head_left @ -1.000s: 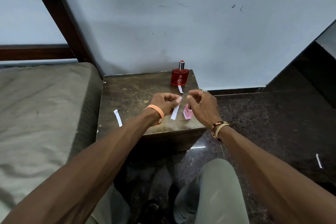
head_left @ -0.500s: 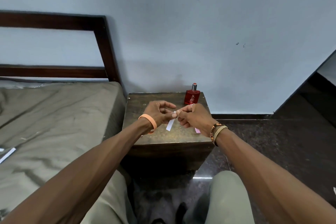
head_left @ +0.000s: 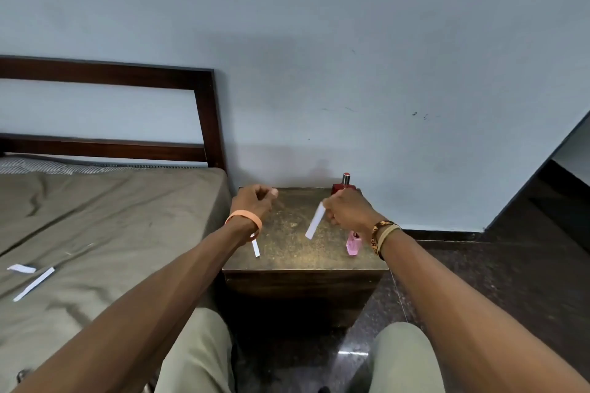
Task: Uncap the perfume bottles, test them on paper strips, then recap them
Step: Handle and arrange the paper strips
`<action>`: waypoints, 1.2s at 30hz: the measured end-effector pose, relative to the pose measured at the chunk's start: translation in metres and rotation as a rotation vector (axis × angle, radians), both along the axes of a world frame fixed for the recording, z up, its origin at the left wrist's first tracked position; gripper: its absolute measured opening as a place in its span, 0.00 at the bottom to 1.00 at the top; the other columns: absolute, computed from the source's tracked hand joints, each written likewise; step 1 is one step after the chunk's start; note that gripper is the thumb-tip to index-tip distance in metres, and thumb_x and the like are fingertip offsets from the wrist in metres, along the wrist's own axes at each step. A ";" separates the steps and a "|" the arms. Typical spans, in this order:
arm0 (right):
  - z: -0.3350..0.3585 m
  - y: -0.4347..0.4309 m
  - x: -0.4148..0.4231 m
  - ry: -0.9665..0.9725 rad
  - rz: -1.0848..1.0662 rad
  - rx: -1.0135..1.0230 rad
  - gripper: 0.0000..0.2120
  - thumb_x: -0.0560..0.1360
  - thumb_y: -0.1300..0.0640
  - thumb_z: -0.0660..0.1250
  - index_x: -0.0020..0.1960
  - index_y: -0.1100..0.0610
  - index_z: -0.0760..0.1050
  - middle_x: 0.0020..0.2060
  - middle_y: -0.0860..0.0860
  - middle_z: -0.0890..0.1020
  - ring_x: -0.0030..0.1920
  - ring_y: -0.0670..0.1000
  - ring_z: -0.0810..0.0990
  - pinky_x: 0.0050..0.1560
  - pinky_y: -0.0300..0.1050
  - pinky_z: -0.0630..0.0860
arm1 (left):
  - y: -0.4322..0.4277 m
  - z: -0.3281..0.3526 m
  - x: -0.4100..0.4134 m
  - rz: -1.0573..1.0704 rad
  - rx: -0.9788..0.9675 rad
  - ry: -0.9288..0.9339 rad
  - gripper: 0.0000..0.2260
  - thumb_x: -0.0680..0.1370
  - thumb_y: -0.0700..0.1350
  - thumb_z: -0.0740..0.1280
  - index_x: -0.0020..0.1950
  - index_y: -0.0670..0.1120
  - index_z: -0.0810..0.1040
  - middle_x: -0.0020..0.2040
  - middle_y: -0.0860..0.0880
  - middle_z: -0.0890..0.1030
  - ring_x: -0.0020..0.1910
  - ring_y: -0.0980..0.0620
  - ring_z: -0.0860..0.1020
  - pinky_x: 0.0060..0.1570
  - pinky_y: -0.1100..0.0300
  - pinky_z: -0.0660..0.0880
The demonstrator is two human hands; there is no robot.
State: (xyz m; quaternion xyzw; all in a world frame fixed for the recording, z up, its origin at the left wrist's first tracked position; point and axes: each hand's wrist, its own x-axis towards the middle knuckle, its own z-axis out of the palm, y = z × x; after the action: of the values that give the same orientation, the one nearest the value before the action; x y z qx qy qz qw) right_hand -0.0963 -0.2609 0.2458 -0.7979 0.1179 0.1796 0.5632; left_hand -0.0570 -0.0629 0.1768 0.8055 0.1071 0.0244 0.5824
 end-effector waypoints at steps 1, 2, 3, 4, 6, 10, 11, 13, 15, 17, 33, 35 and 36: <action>0.002 0.000 -0.001 -0.037 0.012 0.063 0.11 0.80 0.60 0.60 0.40 0.58 0.76 0.39 0.58 0.78 0.40 0.58 0.80 0.41 0.47 0.77 | 0.001 0.001 -0.002 -0.025 0.066 -0.004 0.07 0.76 0.50 0.69 0.38 0.52 0.79 0.40 0.48 0.84 0.42 0.45 0.82 0.49 0.48 0.81; 0.006 0.000 -0.004 -0.056 0.020 0.151 0.09 0.80 0.60 0.62 0.44 0.61 0.78 0.38 0.58 0.80 0.38 0.55 0.81 0.40 0.47 0.78 | 0.000 0.003 -0.005 -0.044 0.107 -0.007 0.07 0.75 0.49 0.70 0.38 0.53 0.78 0.39 0.49 0.83 0.43 0.46 0.82 0.50 0.48 0.80; 0.006 -0.002 -0.004 -0.069 -0.004 0.196 0.08 0.79 0.59 0.64 0.45 0.62 0.79 0.37 0.57 0.81 0.37 0.54 0.81 0.40 0.47 0.78 | -0.002 0.005 -0.008 -0.054 0.140 -0.016 0.07 0.75 0.48 0.70 0.38 0.53 0.78 0.39 0.50 0.83 0.43 0.47 0.82 0.50 0.49 0.80; 0.005 -0.003 -0.001 -0.041 -0.007 0.190 0.07 0.79 0.60 0.65 0.44 0.61 0.79 0.36 0.56 0.80 0.37 0.54 0.80 0.40 0.48 0.79 | -0.004 0.007 -0.011 -0.058 0.168 -0.023 0.06 0.76 0.48 0.70 0.38 0.53 0.78 0.39 0.50 0.83 0.43 0.48 0.82 0.50 0.50 0.80; 0.001 -0.004 0.001 -0.036 0.047 -0.033 0.09 0.78 0.60 0.64 0.39 0.57 0.77 0.37 0.55 0.79 0.39 0.55 0.77 0.43 0.51 0.78 | -0.007 0.005 -0.014 -0.055 0.203 -0.025 0.04 0.76 0.48 0.70 0.41 0.52 0.78 0.39 0.51 0.82 0.42 0.50 0.81 0.51 0.52 0.79; 0.006 -0.012 -0.002 0.014 0.010 0.359 0.08 0.78 0.58 0.66 0.46 0.62 0.80 0.36 0.56 0.82 0.36 0.52 0.80 0.39 0.45 0.79 | -0.007 -0.002 -0.010 -0.064 0.211 -0.011 0.02 0.75 0.48 0.70 0.43 0.51 0.80 0.40 0.51 0.83 0.42 0.51 0.81 0.51 0.50 0.80; 0.006 -0.015 0.000 0.012 -0.008 0.416 0.07 0.78 0.59 0.66 0.47 0.62 0.80 0.37 0.56 0.82 0.36 0.53 0.81 0.39 0.45 0.79 | -0.007 -0.002 -0.010 -0.069 0.207 -0.009 0.02 0.75 0.47 0.70 0.43 0.51 0.80 0.40 0.51 0.83 0.42 0.51 0.81 0.51 0.50 0.80; 0.000 -0.016 0.003 0.005 0.018 0.121 0.07 0.77 0.58 0.67 0.46 0.62 0.80 0.37 0.56 0.81 0.36 0.52 0.79 0.38 0.44 0.76 | -0.007 -0.002 -0.010 -0.068 0.210 -0.009 0.02 0.75 0.47 0.70 0.43 0.51 0.79 0.40 0.51 0.83 0.43 0.51 0.81 0.51 0.51 0.80; -0.006 -0.014 0.003 -0.049 0.083 -0.190 0.09 0.77 0.57 0.65 0.46 0.62 0.80 0.38 0.57 0.81 0.37 0.51 0.77 0.38 0.42 0.74 | -0.007 -0.003 -0.009 -0.069 0.213 -0.004 0.02 0.75 0.46 0.70 0.43 0.51 0.79 0.40 0.51 0.83 0.43 0.51 0.81 0.52 0.51 0.80; -0.009 -0.017 0.004 -0.010 0.077 0.054 0.10 0.78 0.57 0.66 0.48 0.63 0.81 0.38 0.56 0.83 0.37 0.51 0.80 0.39 0.43 0.76 | -0.008 -0.003 -0.008 -0.084 0.219 -0.001 0.02 0.75 0.46 0.70 0.43 0.51 0.80 0.41 0.51 0.83 0.43 0.51 0.81 0.52 0.51 0.80; 0.001 -0.006 0.009 -0.075 0.186 -0.154 0.08 0.76 0.59 0.64 0.43 0.63 0.79 0.33 0.55 0.78 0.32 0.52 0.75 0.35 0.45 0.73 | -0.008 0.002 -0.003 -0.098 0.198 -0.022 0.02 0.75 0.44 0.70 0.42 0.49 0.81 0.39 0.49 0.83 0.40 0.49 0.83 0.48 0.51 0.81; -0.009 -0.005 0.008 -0.137 0.191 -0.294 0.10 0.76 0.58 0.63 0.41 0.62 0.79 0.32 0.54 0.78 0.33 0.53 0.75 0.37 0.47 0.73 | -0.008 0.002 -0.002 -0.098 0.191 -0.023 0.02 0.76 0.44 0.70 0.45 0.47 0.81 0.40 0.48 0.83 0.41 0.49 0.82 0.49 0.50 0.81; -0.010 -0.006 0.008 -0.121 0.128 -0.181 0.10 0.76 0.58 0.64 0.43 0.62 0.79 0.33 0.54 0.79 0.34 0.52 0.76 0.38 0.47 0.74 | -0.008 0.002 -0.002 -0.099 0.189 -0.023 0.02 0.76 0.44 0.70 0.45 0.47 0.81 0.40 0.48 0.83 0.41 0.49 0.82 0.49 0.50 0.81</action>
State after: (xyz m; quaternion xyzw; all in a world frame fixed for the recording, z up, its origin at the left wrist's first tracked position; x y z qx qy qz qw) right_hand -0.0879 -0.2671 0.2362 -0.8607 0.0481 0.1557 0.4823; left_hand -0.0587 -0.0709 0.1792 0.8607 0.0577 0.0150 0.5056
